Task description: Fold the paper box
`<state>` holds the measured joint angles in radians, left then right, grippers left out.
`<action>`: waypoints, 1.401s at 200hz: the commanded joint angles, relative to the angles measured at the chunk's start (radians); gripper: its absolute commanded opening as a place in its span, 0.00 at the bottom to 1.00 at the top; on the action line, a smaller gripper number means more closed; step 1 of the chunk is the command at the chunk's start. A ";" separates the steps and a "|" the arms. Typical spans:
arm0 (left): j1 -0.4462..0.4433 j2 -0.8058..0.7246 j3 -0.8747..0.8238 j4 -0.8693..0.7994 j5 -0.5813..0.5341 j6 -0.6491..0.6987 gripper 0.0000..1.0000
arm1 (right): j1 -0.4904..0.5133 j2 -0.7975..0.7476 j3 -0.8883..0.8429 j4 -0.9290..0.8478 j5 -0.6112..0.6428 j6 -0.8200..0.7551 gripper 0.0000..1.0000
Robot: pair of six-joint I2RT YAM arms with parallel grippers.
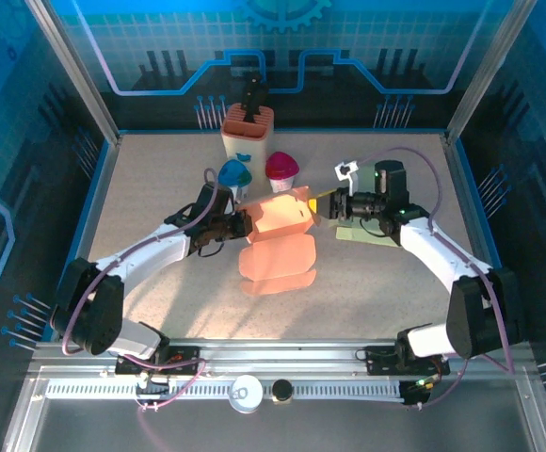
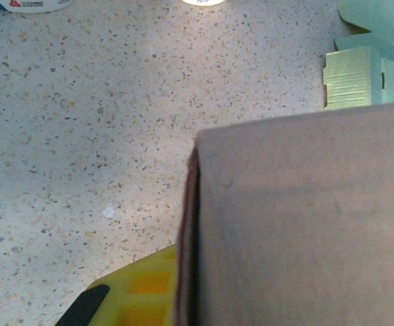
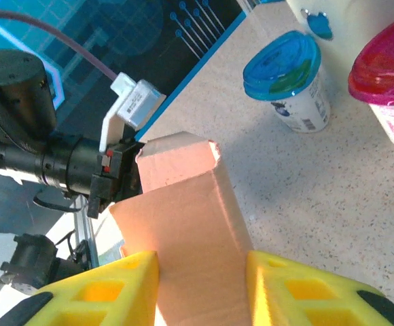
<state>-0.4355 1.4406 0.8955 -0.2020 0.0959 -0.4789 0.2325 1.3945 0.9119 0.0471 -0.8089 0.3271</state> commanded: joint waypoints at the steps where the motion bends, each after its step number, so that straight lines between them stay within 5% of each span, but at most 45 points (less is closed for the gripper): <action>1: 0.006 0.004 0.037 -0.017 0.033 0.026 0.00 | 0.017 0.011 0.023 -0.026 -0.006 -0.037 0.37; 100: 0.007 0.012 0.065 -0.043 0.028 0.028 0.00 | 0.090 0.036 0.075 -0.103 0.078 -0.092 0.37; 203: 0.004 -0.005 0.063 -0.059 0.008 0.025 0.00 | 0.160 -0.119 0.045 -0.202 0.529 -0.184 0.30; 280: 0.005 0.013 0.080 -0.060 0.021 0.022 0.00 | -0.002 -0.001 0.045 -0.114 0.082 -0.115 0.50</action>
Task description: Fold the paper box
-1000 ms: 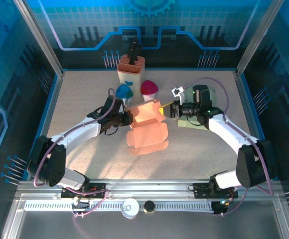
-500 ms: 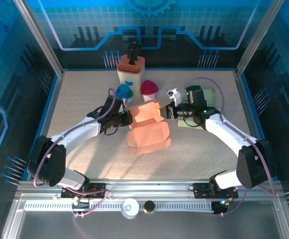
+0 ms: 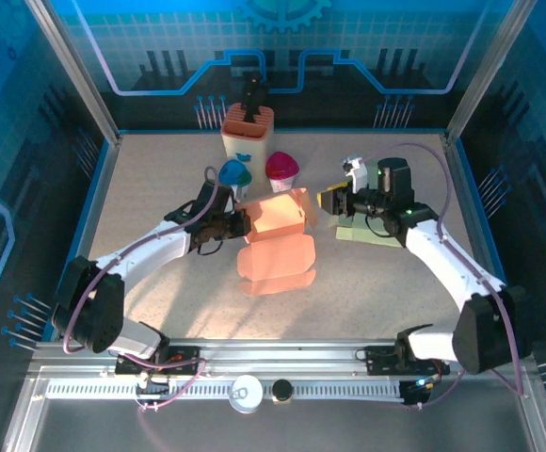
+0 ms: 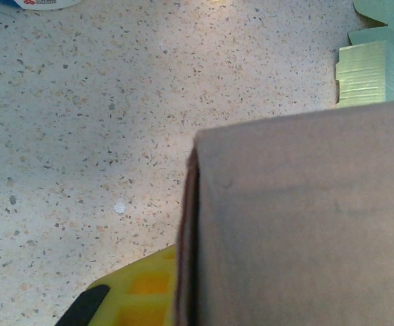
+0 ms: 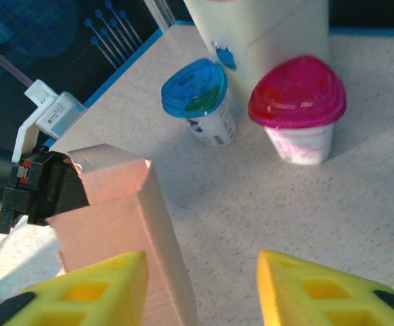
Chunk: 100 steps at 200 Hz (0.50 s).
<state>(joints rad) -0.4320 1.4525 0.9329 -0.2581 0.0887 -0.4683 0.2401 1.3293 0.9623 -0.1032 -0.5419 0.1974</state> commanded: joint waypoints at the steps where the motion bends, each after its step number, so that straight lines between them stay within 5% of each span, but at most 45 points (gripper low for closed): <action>1: 0.001 0.002 0.043 -0.005 0.028 0.011 0.00 | -0.011 0.067 -0.006 0.038 -0.188 0.016 0.50; 59: 0.001 0.014 0.052 -0.013 0.029 0.018 0.00 | 0.016 0.087 -0.016 0.087 -0.215 0.022 0.44; 100: 0.001 0.022 0.058 -0.012 0.034 0.015 0.00 | 0.075 0.086 0.012 0.025 -0.103 -0.021 0.45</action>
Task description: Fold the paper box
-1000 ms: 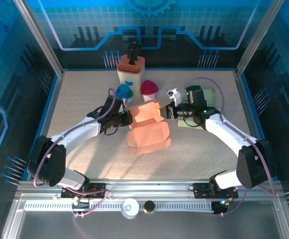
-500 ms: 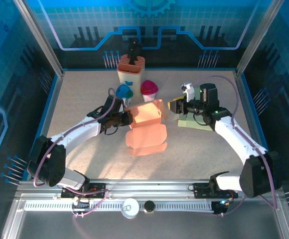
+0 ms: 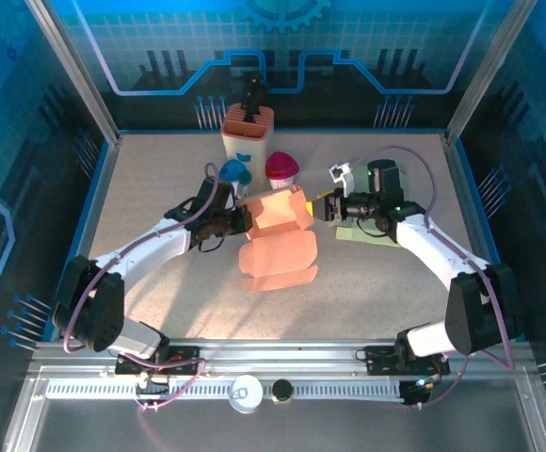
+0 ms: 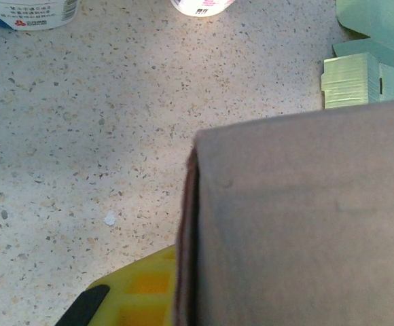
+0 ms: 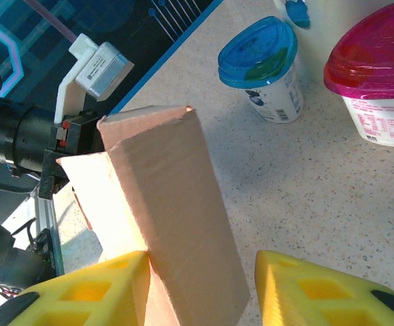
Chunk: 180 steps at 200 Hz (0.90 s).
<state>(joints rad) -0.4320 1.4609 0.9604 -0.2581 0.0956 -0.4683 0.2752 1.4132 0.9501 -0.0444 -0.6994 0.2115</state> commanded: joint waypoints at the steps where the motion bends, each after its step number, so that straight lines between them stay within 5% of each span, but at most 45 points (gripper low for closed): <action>1: 0.001 0.014 0.031 -0.012 0.027 0.015 0.00 | 0.042 0.002 0.025 -0.036 0.058 -0.036 0.45; 112: -0.014 0.003 0.025 -0.030 -0.014 -0.001 0.00 | 0.272 0.054 0.190 -0.243 0.673 -0.099 0.41; 180: -0.062 0.033 0.071 -0.078 -0.079 -0.031 0.00 | 0.440 0.172 0.320 -0.369 1.173 -0.014 0.16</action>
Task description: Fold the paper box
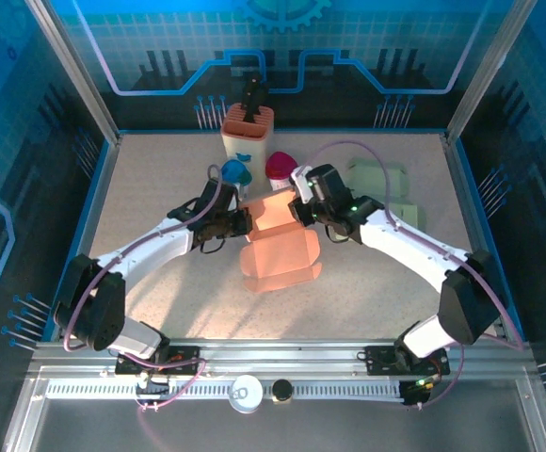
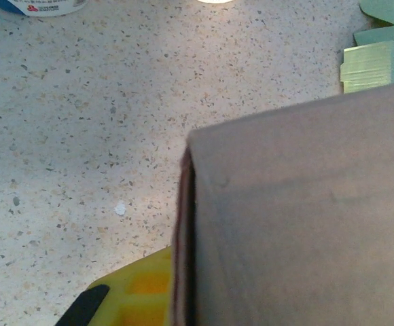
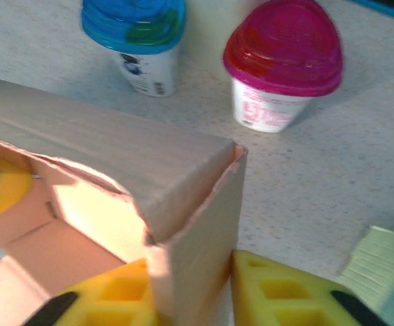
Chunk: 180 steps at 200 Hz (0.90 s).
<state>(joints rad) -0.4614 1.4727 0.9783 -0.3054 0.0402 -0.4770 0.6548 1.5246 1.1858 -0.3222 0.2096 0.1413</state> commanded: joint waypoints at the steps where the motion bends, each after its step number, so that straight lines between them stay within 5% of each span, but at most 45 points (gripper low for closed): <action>1: -0.033 0.023 0.054 -0.031 -0.026 -0.023 0.00 | 0.062 0.065 0.090 -0.095 0.276 0.060 0.16; 27: -0.057 0.038 0.069 -0.051 -0.066 -0.050 0.00 | 0.117 0.141 0.175 -0.215 0.493 0.156 0.00; 55: -0.067 0.043 0.072 -0.059 -0.081 -0.071 0.00 | 0.150 0.165 0.209 -0.271 0.595 0.234 0.00; 133: -0.067 0.034 0.079 -0.075 -0.088 -0.081 0.00 | 0.154 0.162 0.209 -0.262 0.536 0.236 0.14; 180: -0.069 0.039 0.086 -0.081 -0.086 -0.078 0.00 | 0.148 0.169 0.201 -0.264 0.562 0.242 0.12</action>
<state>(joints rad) -0.5224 1.5131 1.0267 -0.3473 -0.0410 -0.5514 0.8104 1.6821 1.3693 -0.5671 0.7261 0.3603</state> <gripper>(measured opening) 0.088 0.135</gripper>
